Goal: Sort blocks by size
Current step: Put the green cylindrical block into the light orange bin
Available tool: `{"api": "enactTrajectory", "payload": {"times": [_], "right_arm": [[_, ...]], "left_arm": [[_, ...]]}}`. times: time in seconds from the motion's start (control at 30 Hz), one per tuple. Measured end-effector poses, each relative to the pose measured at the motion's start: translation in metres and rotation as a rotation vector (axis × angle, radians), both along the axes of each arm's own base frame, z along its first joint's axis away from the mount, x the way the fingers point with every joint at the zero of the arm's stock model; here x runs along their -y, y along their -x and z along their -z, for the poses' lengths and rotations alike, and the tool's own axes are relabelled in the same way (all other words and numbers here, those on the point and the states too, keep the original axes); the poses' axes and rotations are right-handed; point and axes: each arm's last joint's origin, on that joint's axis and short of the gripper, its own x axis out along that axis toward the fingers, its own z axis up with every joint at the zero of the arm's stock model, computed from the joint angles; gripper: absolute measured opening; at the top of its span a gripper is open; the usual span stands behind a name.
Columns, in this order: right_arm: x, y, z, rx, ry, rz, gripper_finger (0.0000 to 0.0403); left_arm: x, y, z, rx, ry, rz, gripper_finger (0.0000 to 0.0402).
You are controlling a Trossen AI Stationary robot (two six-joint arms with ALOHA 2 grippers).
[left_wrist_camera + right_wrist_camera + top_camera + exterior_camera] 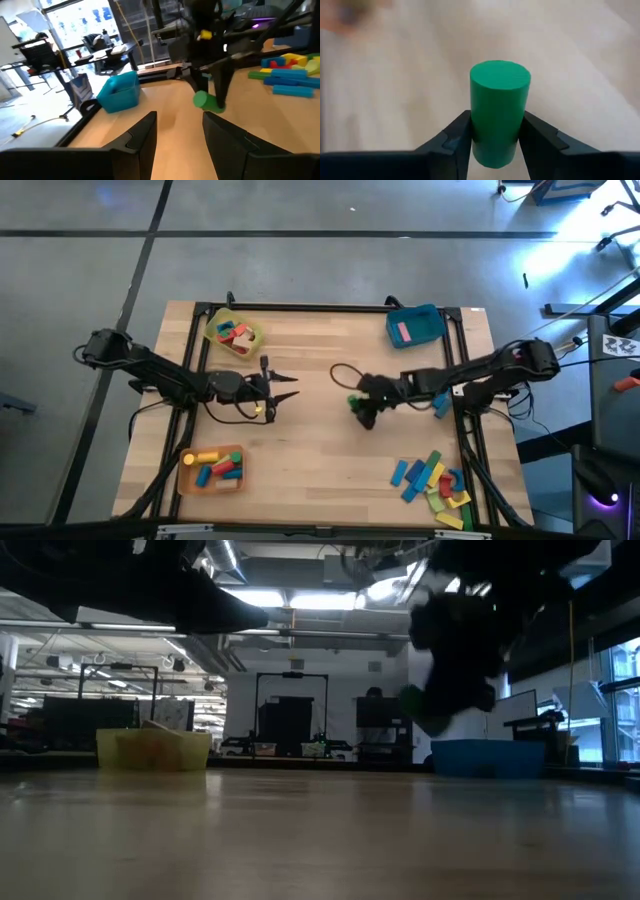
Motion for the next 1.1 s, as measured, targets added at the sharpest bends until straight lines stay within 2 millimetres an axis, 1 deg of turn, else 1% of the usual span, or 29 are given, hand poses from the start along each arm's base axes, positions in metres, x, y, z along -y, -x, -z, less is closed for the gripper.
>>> {"api": "enactTrajectory", "payload": {"times": [0.13,0.2,0.33,0.43,0.63,0.77,0.97,1.1], "right_arm": [[-0.026,-0.013,-0.005,0.167,0.019,-0.046,0.0141],[-0.037,-0.018,-0.004,0.231,0.029,-0.063,0.0141],[-0.054,-0.028,0.002,0.332,0.045,-0.063,0.0141],[-0.064,-0.039,0.007,0.366,0.059,-0.059,0.0142],[-0.079,-0.082,0.012,0.373,0.119,-0.110,0.0142],[-0.087,-0.114,0.004,0.422,0.178,-0.156,0.0142],[-0.091,-0.158,-0.007,0.500,0.253,-0.168,0.0142],[-0.091,-0.188,-0.009,0.542,0.286,-0.167,0.0143]], "left_arm": [[0.010,0.003,-0.002,0.007,0.010,0.040,0.0143],[0.016,0.007,-0.006,0.023,0.011,0.042,0.0143],[0.028,0.021,-0.016,0.026,0.018,0.062,0.0143],[0.036,0.033,-0.024,0.026,0.042,0.106,0.0143],[0.043,0.059,-0.039,0.038,0.096,0.186,0.0143],[0.042,0.074,-0.048,0.068,0.116,0.222,0.0143],[0.037,0.091,-0.060,0.128,0.144,0.251,0.0143],[0.035,0.099,-0.066,0.162,0.158,0.266,0.0143]]}}
